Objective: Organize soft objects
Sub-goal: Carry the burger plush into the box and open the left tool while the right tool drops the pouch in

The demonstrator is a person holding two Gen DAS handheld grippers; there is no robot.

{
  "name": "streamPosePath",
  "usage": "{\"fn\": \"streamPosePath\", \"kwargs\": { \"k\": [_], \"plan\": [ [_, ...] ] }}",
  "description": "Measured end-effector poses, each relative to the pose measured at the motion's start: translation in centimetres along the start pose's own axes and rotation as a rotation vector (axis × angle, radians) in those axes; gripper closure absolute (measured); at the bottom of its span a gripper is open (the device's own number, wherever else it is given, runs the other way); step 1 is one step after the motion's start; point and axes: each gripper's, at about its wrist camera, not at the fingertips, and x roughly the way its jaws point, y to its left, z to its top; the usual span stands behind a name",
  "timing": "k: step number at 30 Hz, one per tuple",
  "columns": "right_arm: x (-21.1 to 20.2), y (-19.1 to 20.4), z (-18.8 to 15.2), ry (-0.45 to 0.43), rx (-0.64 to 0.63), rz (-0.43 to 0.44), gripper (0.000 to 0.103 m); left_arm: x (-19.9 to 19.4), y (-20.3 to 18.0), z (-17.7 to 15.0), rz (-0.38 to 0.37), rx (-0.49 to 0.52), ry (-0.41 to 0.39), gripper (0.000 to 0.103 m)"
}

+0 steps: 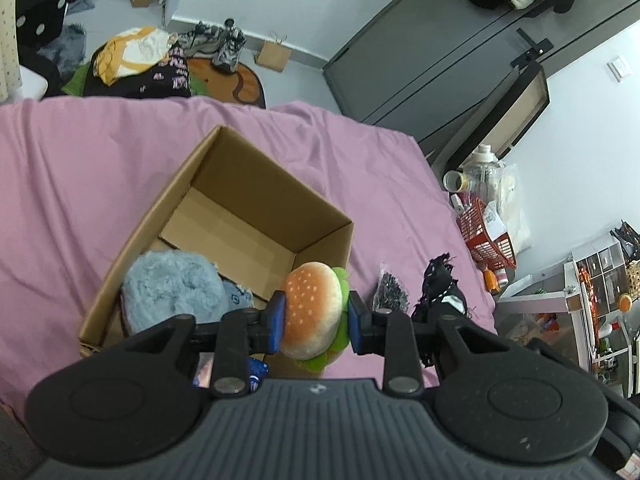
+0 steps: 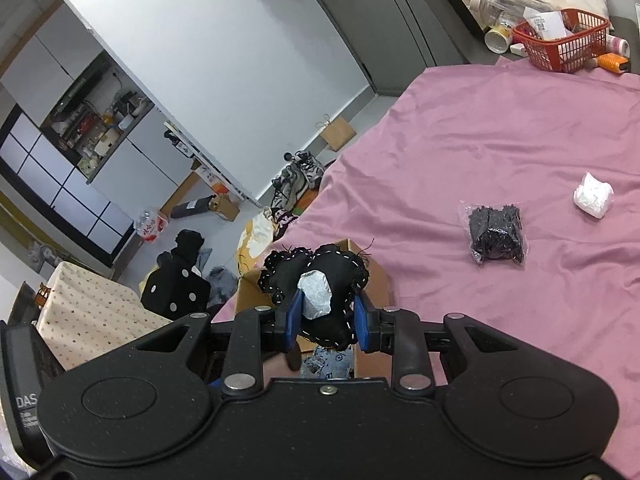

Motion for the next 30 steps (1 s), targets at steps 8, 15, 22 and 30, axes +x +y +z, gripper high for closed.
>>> {"fn": "streamPosePath", "kwargs": {
  "k": [8, 15, 22, 30],
  "plan": [
    [2.0, 0.6, 0.0, 0.042, -0.002, -0.013, 0.075, 0.9, 0.8, 0.6, 0.038, -0.037, 0.017, 0.053],
    [3.2, 1.6, -0.1, 0.070, -0.007, -0.006, 0.075, -0.2, 2.2, 1.7, 0.056, -0.098, -0.033, 0.048],
    [4.0, 2.8, 0.0, 0.084, -0.001, 0.014, 0.061, -0.9, 2.9, 2.4, 0.088, -0.113, -0.068, 0.046],
    [2.5, 1.6, 0.1, 0.065, 0.020, -0.032, 0.030, -1.6, 2.9, 2.6, 0.138, -0.110, -0.115, 0.027]
  ]
}}
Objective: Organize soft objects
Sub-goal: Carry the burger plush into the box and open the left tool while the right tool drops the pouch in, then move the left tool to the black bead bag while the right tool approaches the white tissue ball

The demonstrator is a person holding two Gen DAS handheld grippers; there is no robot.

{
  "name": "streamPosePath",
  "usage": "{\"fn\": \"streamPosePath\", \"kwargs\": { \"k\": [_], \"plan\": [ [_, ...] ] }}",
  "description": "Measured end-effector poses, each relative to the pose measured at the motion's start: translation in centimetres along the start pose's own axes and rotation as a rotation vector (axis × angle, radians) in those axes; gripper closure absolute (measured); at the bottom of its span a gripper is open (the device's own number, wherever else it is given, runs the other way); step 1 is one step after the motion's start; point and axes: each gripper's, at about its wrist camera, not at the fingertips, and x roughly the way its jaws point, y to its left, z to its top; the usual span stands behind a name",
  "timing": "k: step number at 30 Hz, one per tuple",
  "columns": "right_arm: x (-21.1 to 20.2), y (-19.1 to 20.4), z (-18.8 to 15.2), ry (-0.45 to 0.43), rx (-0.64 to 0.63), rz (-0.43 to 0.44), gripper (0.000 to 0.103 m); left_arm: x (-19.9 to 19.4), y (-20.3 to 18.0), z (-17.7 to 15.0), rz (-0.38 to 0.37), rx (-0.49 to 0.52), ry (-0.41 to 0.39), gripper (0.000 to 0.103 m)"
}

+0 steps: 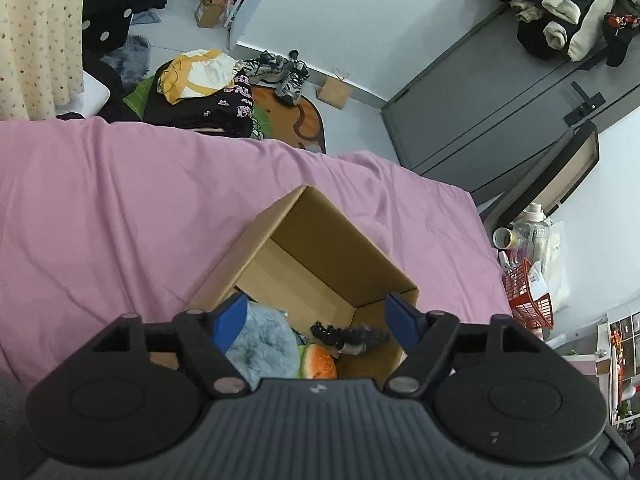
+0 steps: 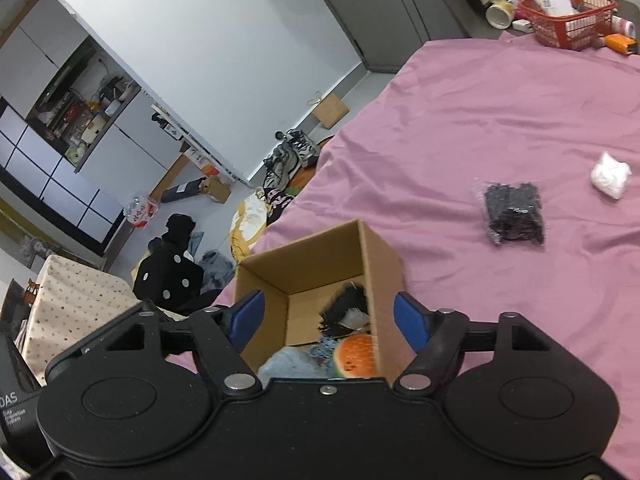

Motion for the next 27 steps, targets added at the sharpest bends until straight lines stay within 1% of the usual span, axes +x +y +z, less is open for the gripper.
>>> {"fn": "streamPosePath", "kwargs": {
  "k": [4, 9, 11, 16, 24, 27],
  "plan": [
    [-1.3, -1.4, 0.2, -0.022, -0.004, -0.028, 0.020, -0.1, -0.5, -0.4, 0.003, 0.002, -0.004, 0.024],
    [-2.7, -3.5, 0.2, -0.037, 0.016, -0.060, 0.012, -0.3, -2.1, -1.6, 0.001, 0.057, -0.019, 0.020],
    [-3.3, -4.4, 0.3, -0.045, 0.018, -0.074, 0.012, -0.3, -3.0, -2.3, 0.005, 0.103, -0.016, 0.019],
    [-4.4, -6.5, 0.5, -0.070, 0.039, -0.095, 0.010, 0.2, -4.8, -3.9, -0.001, 0.173, 0.004, 0.019],
    [-5.7, -10.5, 0.8, -0.103, 0.078, -0.111, 0.009, 0.4, -7.6, -6.2, 0.005, 0.309, -0.013, 0.019],
    [-5.7, -12.1, 1.1, -0.117, 0.098, -0.115, 0.009, 0.8, -9.0, -7.3, 0.001, 0.362, -0.004, 0.019]
  ]
}}
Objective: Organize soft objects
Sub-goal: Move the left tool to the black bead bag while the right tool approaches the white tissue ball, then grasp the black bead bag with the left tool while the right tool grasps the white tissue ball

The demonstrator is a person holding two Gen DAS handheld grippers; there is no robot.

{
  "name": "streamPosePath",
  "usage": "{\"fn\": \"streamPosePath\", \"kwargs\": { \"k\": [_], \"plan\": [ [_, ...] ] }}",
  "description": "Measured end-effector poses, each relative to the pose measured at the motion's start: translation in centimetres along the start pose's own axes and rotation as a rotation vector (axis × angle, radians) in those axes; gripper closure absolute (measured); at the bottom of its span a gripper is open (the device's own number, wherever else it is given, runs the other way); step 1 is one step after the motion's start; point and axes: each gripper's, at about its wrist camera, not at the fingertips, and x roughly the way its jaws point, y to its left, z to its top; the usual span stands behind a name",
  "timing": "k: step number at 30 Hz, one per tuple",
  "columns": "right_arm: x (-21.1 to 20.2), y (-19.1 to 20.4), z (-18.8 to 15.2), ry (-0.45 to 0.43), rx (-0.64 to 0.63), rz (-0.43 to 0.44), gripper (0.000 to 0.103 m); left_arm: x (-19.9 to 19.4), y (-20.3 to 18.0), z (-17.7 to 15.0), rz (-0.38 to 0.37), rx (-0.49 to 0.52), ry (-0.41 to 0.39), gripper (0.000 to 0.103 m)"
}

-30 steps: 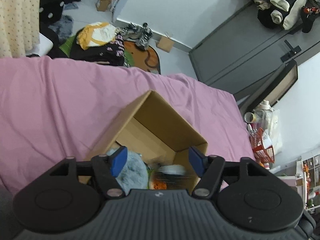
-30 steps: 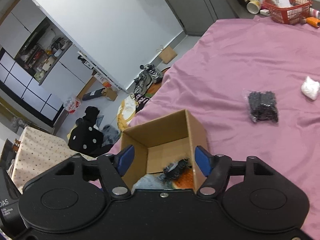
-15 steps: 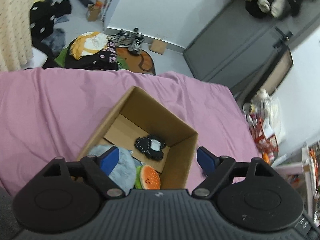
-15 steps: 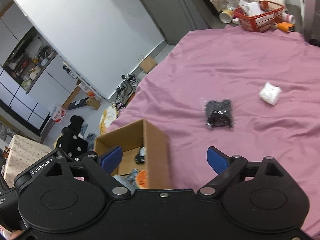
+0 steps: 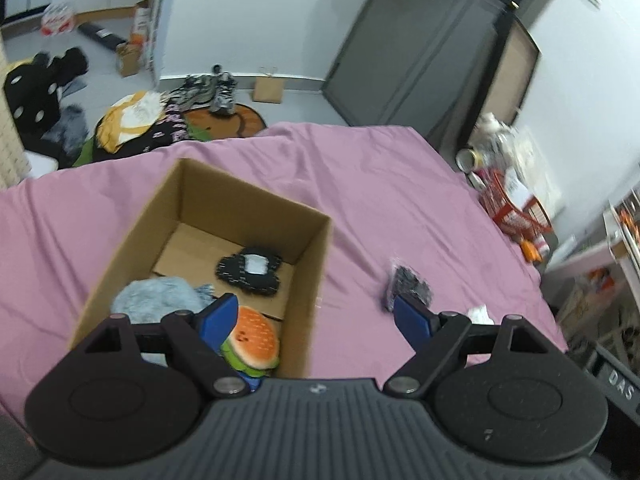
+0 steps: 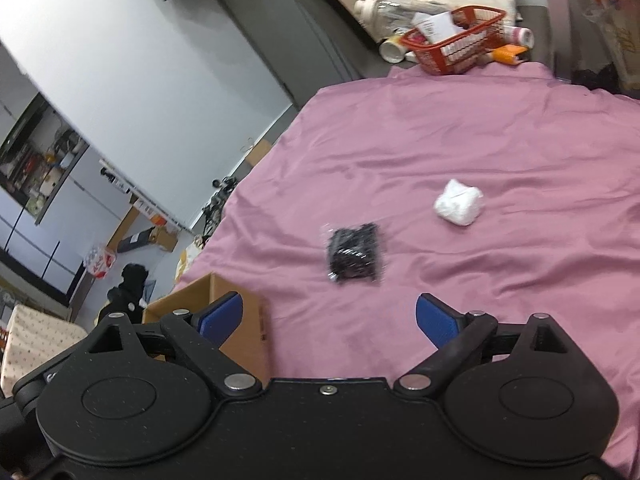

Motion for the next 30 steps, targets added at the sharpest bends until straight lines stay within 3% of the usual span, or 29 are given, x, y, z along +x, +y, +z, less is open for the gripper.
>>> {"fn": "streamPosePath", "kwargs": {
  "k": [9, 15, 19, 26, 30],
  "plan": [
    [1.8, -5.2, 2.5, -0.043, 0.132, 0.002, 0.009, 2.2, -4.9, -0.6, 0.032, 0.176, 0.011, 0.019],
    [3.9, -7.3, 4.0, -0.059, 0.180, -0.002, 0.009, 4.0, -7.8, -0.4, 0.034, 0.237, 0.021, 0.019],
    [5.7, -8.5, 4.2, -0.066, 0.180, 0.023, 0.010, 6.1, -10.0, 0.0, 0.028, 0.296, 0.047, 0.019],
    [7.6, -11.6, 3.8, -0.060, 0.207, -0.019, 0.015, 10.4, -14.1, -0.5, 0.028, 0.448, 0.072, 0.019],
    [8.7, -12.8, 4.0, -0.042, 0.239, -0.009, 0.019, 13.1, -15.1, -1.2, 0.045, 0.473, 0.114, 0.019]
  ]
}}
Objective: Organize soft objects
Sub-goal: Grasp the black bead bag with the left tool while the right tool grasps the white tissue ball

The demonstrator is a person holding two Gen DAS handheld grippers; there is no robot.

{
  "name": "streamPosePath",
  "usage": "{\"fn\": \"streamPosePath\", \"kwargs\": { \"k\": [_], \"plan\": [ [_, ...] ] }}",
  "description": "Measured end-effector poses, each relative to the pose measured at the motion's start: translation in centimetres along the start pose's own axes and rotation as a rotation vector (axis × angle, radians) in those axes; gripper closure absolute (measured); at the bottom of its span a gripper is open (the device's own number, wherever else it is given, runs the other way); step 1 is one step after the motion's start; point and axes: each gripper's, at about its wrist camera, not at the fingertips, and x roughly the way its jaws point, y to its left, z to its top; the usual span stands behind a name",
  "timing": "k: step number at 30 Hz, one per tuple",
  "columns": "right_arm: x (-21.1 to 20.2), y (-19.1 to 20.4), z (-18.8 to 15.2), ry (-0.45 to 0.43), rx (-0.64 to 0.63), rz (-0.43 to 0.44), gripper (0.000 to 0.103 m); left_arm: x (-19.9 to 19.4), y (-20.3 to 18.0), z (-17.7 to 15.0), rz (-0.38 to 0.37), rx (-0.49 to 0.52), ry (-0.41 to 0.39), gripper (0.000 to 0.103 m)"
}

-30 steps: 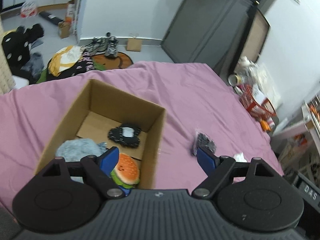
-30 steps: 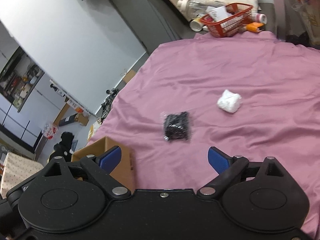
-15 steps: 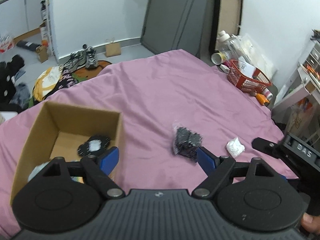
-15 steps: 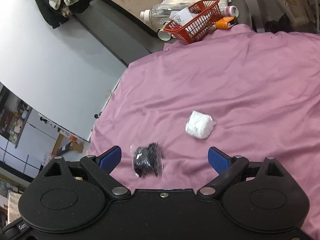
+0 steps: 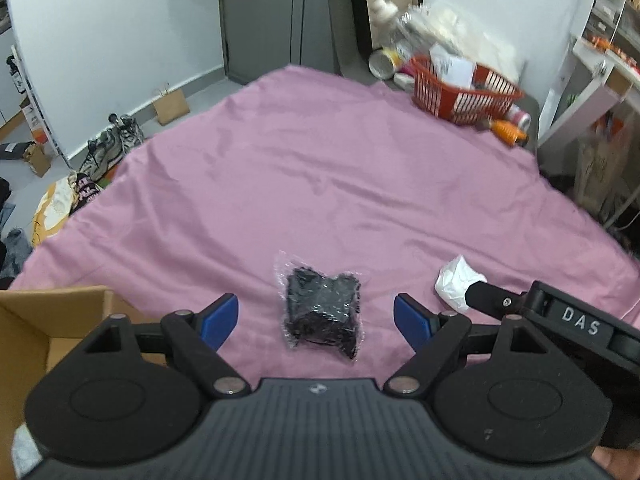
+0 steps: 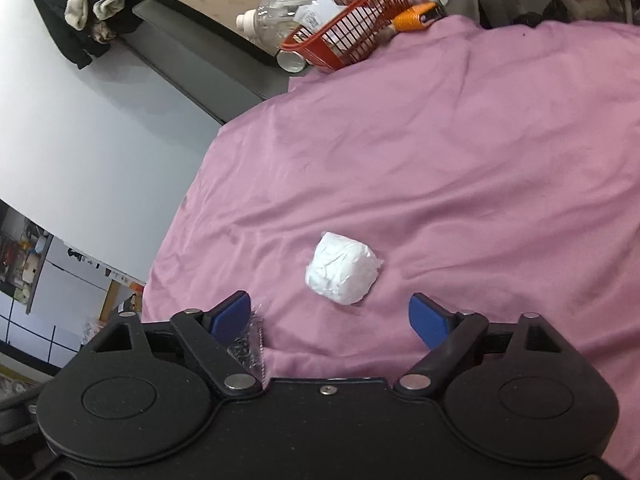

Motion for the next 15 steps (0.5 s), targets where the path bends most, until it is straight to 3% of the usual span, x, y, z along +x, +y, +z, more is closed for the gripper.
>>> {"fn": "streamPosePath", "kwargs": {
  "k": [6, 15],
  "plan": [
    [1.6, -0.5, -0.4, 0.032, -0.005, 0.030, 0.024, 2.9, -0.7, -0.1, 0.030, -0.006, 0.051, 0.020],
    [3.0, -0.6, 0.1, 0.009, 0.004, 0.039, 0.025, 5.9, -0.7, 0.1, 0.062, -0.018, 0.098, 0.023]
  ]
}}
